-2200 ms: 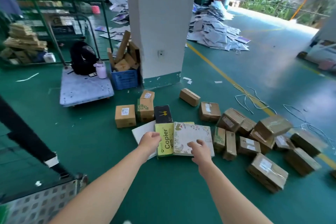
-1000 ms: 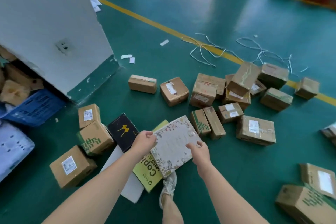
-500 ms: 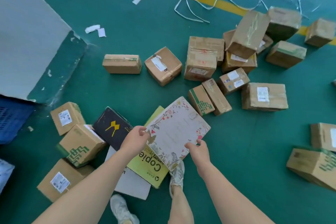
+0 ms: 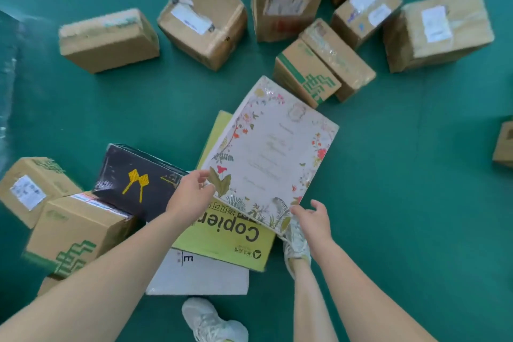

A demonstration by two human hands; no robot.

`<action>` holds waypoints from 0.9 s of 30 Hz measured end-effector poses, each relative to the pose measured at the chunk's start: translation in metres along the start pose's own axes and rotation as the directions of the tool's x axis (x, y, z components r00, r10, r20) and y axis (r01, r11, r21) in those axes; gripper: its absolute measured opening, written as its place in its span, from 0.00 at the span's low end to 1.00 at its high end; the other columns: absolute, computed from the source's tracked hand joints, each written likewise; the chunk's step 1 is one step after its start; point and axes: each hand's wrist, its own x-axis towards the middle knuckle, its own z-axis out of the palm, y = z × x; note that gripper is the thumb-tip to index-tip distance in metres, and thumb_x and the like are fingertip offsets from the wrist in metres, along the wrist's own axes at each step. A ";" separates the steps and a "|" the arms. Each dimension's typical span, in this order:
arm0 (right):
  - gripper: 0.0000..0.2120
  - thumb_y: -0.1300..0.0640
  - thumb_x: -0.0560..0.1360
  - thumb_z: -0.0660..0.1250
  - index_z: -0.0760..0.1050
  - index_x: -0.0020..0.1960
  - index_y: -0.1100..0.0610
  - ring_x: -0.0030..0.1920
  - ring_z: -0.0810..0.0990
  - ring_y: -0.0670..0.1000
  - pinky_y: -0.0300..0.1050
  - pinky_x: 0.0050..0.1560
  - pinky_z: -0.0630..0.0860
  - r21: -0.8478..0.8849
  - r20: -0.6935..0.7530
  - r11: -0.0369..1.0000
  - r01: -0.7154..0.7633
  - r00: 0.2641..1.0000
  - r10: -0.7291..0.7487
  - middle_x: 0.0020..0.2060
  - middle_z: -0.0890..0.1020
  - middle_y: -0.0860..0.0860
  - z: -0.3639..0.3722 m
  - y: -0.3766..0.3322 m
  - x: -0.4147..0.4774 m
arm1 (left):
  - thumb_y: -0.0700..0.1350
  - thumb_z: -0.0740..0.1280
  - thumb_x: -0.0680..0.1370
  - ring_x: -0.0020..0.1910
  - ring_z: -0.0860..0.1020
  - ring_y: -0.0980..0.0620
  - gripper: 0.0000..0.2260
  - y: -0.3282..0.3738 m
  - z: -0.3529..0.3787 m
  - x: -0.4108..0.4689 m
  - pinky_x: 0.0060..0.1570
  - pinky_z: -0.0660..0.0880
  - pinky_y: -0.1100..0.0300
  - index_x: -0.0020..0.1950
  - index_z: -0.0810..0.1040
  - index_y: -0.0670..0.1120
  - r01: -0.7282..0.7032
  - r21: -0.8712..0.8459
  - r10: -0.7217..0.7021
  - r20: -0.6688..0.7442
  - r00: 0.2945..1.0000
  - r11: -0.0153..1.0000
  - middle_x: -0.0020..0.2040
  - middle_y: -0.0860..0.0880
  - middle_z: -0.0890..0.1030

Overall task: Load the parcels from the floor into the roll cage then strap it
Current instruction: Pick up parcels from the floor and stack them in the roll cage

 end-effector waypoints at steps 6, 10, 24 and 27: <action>0.37 0.55 0.77 0.70 0.54 0.79 0.56 0.70 0.69 0.56 0.51 0.65 0.67 0.017 -0.016 0.997 -0.077 0.997 0.077 0.72 0.68 0.54 0.033 0.061 0.079 | 0.46 0.66 0.78 0.45 0.76 0.57 0.29 -0.038 0.048 0.069 0.52 0.75 0.52 0.78 0.59 0.49 0.040 0.027 -0.039 -0.032 0.999 0.999 0.76 0.48 0.63; 0.36 0.56 0.77 0.70 0.55 0.79 0.55 0.65 0.71 0.53 0.49 0.62 0.67 0.044 -0.015 0.995 -0.086 0.996 0.087 0.71 0.68 0.51 0.051 0.089 0.117 | 0.47 0.68 0.78 0.61 0.71 0.49 0.31 -0.054 0.070 0.099 0.59 0.69 0.50 0.77 0.58 0.46 0.040 0.041 -0.036 -0.091 0.995 0.998 0.74 0.47 0.63; 0.32 0.48 0.63 0.80 0.71 0.62 0.53 0.54 0.79 0.49 0.45 0.52 0.73 0.279 0.071 0.945 -0.170 0.985 0.156 0.53 0.81 0.46 0.064 0.112 0.126 | 0.55 0.71 0.74 0.50 0.77 0.50 0.23 -0.073 0.072 0.092 0.52 0.74 0.50 0.66 0.71 0.51 0.007 0.024 -0.001 -0.235 0.972 1.000 0.63 0.50 0.69; 0.29 0.46 0.66 0.80 0.71 0.60 0.52 0.52 0.79 0.48 0.46 0.57 0.74 0.301 0.063 0.936 -0.181 0.984 0.169 0.50 0.80 0.45 0.038 0.100 0.101 | 0.55 0.73 0.72 0.46 0.74 0.51 0.26 -0.056 0.070 0.068 0.50 0.70 0.55 0.67 0.70 0.50 0.055 -0.072 -0.073 -0.279 0.957 0.996 0.60 0.51 0.65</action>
